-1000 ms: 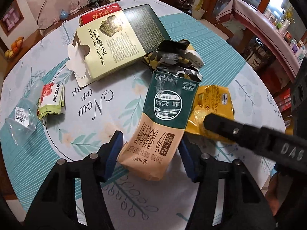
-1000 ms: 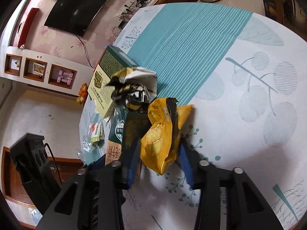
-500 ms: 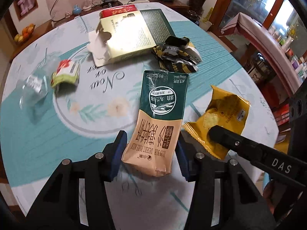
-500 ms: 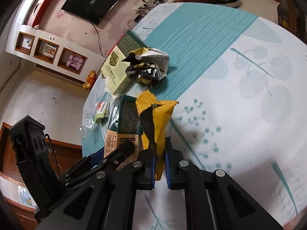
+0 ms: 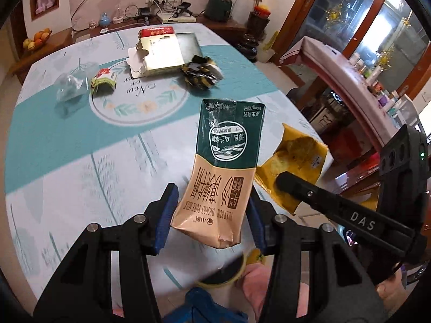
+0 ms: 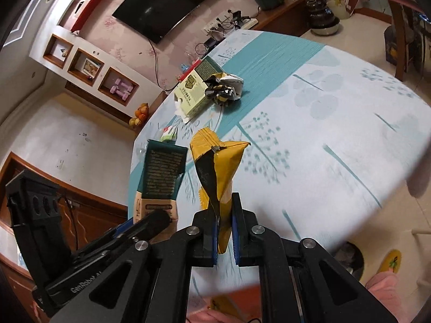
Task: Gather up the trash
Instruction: 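Carry the milk carton and yellow wrapper with both tools over the bin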
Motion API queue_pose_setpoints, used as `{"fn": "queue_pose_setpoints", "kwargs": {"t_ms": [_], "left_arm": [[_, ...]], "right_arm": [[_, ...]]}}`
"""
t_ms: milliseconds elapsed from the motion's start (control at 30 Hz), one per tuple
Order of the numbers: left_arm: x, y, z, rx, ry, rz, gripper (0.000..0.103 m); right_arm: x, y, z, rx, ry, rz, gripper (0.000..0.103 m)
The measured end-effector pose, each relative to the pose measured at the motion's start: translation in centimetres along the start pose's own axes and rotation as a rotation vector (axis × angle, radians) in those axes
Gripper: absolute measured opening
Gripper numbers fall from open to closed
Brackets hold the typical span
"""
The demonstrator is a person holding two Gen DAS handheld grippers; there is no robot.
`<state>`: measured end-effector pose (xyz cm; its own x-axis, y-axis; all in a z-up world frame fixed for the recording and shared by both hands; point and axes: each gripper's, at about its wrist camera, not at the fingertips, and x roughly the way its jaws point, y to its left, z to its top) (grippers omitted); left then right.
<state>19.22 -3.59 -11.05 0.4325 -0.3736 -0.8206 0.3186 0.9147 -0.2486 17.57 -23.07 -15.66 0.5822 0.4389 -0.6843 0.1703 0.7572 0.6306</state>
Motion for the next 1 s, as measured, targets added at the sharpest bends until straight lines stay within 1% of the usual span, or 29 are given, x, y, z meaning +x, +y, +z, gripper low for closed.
{"fn": "queue_pose_setpoints", "kwargs": {"t_ms": [167,267,367,533,700,767,867,1000], "left_arm": [[-2.9,-2.6,-4.6,0.010,-0.019,-0.027,0.046],[-4.1,-4.2,-7.6,0.030,-0.017,-0.043,0.046],[-4.5,-5.8,-10.7,0.068,0.008,-0.055,0.046],[-4.0,-7.9,-15.0,0.146,0.054,-0.034,0.046],[-2.2,-9.2,-18.4,0.186,0.120,-0.028,0.046],[-1.1,-9.4,-19.1,0.199,0.144,-0.024,0.046],[1.5,-10.0,-20.6,0.219,0.212,-0.014,0.046],[5.5,-10.2,-21.9,0.246,0.285,0.020,0.046]], "right_arm": [[-4.7,-1.4,-4.6,-0.015,-0.016,-0.020,0.008],[-7.1,-2.3,-7.4,-0.040,-0.020,-0.050,0.008],[-9.2,-3.4,-10.3,-0.067,-0.001,-0.068,0.008],[-10.9,-5.6,-14.8,-0.089,0.026,-0.116,0.008],[-10.7,-8.8,-17.4,-0.055,0.058,-0.155,0.008],[-10.2,-10.1,-18.2,-0.049,0.069,-0.177,0.008],[-8.6,-12.7,-19.5,-0.020,0.096,-0.206,0.008],[-6.1,-16.3,-20.8,0.037,0.133,-0.232,0.008]]}}
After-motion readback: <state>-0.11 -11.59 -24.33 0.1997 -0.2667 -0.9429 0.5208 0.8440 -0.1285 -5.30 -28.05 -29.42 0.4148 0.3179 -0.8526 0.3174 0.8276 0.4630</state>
